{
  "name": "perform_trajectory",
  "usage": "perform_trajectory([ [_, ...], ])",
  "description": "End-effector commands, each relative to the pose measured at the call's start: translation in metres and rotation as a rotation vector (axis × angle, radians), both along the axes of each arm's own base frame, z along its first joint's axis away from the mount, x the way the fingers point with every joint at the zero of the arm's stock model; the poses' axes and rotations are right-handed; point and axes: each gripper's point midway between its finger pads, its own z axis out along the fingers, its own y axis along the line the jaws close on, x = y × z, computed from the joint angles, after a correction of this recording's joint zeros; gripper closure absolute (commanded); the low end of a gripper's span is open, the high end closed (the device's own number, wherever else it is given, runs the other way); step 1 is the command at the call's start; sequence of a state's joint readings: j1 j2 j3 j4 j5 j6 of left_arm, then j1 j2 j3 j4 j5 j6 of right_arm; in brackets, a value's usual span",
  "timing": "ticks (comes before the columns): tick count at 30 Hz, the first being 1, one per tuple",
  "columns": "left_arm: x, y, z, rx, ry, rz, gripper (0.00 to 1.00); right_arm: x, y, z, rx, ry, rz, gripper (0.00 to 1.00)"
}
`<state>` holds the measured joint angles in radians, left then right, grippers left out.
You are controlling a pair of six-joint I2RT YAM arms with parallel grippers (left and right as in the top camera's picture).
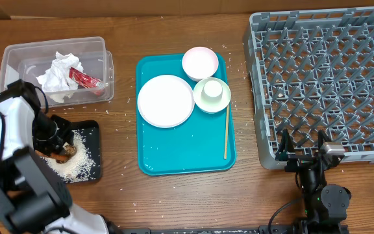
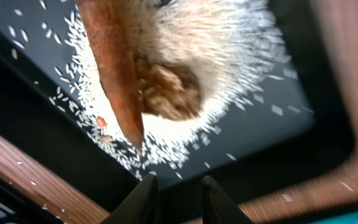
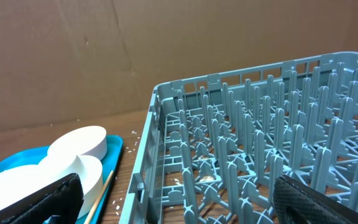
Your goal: Sort waste into correct bins and load items into the dishwasher
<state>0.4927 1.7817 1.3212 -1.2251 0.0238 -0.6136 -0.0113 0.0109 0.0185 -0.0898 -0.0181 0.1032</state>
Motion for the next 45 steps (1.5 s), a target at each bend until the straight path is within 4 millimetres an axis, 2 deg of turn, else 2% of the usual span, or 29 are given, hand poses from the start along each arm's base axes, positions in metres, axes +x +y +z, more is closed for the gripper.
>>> perform_trajectory([
  [1,0.013,0.0,0.065,0.084,-0.231,-0.067,0.74,0.0,0.0,-0.002,-0.006,-0.004,-0.004,0.0],
  [6,0.011,-0.013,0.137,0.22,-0.476,-0.133,0.71,0.0,0.0,-0.002,-0.006,-0.004,-0.004,0.0],
  [8,0.011,-0.021,0.163,0.264,-0.575,-0.162,0.67,0.0,0.0,-0.002,-0.006,-0.004,-0.004,0.0],
  [10,0.013,-0.034,0.187,0.29,-0.679,-0.197,0.53,0.0,0.0,-0.002,-0.006,-0.004,-0.004,0.0],
  [12,0.015,-0.048,0.202,0.288,-0.754,-0.236,0.27,0.0,0.0,-0.002,-0.006,-0.004,-0.004,0.0],
  [14,0.018,-0.066,0.212,0.257,-0.813,-0.288,0.15,0.0,0.0,-0.002,-0.006,-0.004,-0.004,0.0],
  [18,0.033,-0.116,0.223,0.165,-0.923,-0.585,0.21,0.0,0.0,-0.002,-0.006,-0.004,-0.004,0.0],
  [21,0.039,-0.165,0.228,0.077,-1.004,-0.856,0.22,0.0,0.0,-0.002,-0.006,-0.004,-0.004,0.0],
  [23,0.04,-0.194,0.226,0.051,-1.02,-1.013,0.21,0.0,0.0,-0.002,-0.006,-0.004,-0.004,0.0],
  [25,0.042,-0.213,0.217,0.069,-0.985,-1.098,0.2,0.0,0.0,-0.002,-0.006,-0.004,-0.004,0.0],
  [29,0.055,-0.234,0.189,0.174,-0.849,-1.122,0.13,0.0,0.0,-0.002,-0.006,-0.004,-0.004,0.0],
  [33,0.066,-0.277,0.166,0.148,-0.82,-1.232,0.02,0.0,0.0,-0.002,-0.006,-0.004,-0.004,0.0],
  [34,0.07,-0.297,0.155,0.123,-0.813,-1.278,0.02,0.0,0.0,-0.002,-0.006,-0.004,-0.004,0.0],
  [35,0.07,-0.307,0.149,0.105,-0.806,-1.301,0.02,0.0,0.0,-0.002,-0.006,-0.004,-0.004,0.0],
  [39,0.065,-0.335,0.118,0.078,-0.728,-1.428,0.04,0.0,0.0,-0.002,-0.006,-0.004,-0.004,0.0],
  [40,0.064,-0.336,0.111,0.094,-0.695,-1.447,0.05,0.0,0.0,-0.002,-0.006,-0.004,-0.004,0.0],
  [41,0.064,-0.33,0.104,0.142,-0.645,-1.439,0.14,0.0,0.0,-0.002,-0.006,-0.004,-0.004,0.0],
  [43,0.066,-0.303,0.096,0.281,-0.526,-1.315,0.22,0.0,0.0,-0.002,-0.006,-0.004,-0.004,0.0],
  [45,0.065,-0.286,0.095,0.344,-0.439,-1.281,0.2,0.0,0.0,-0.002,-0.006,-0.004,-0.004,0.0],
])
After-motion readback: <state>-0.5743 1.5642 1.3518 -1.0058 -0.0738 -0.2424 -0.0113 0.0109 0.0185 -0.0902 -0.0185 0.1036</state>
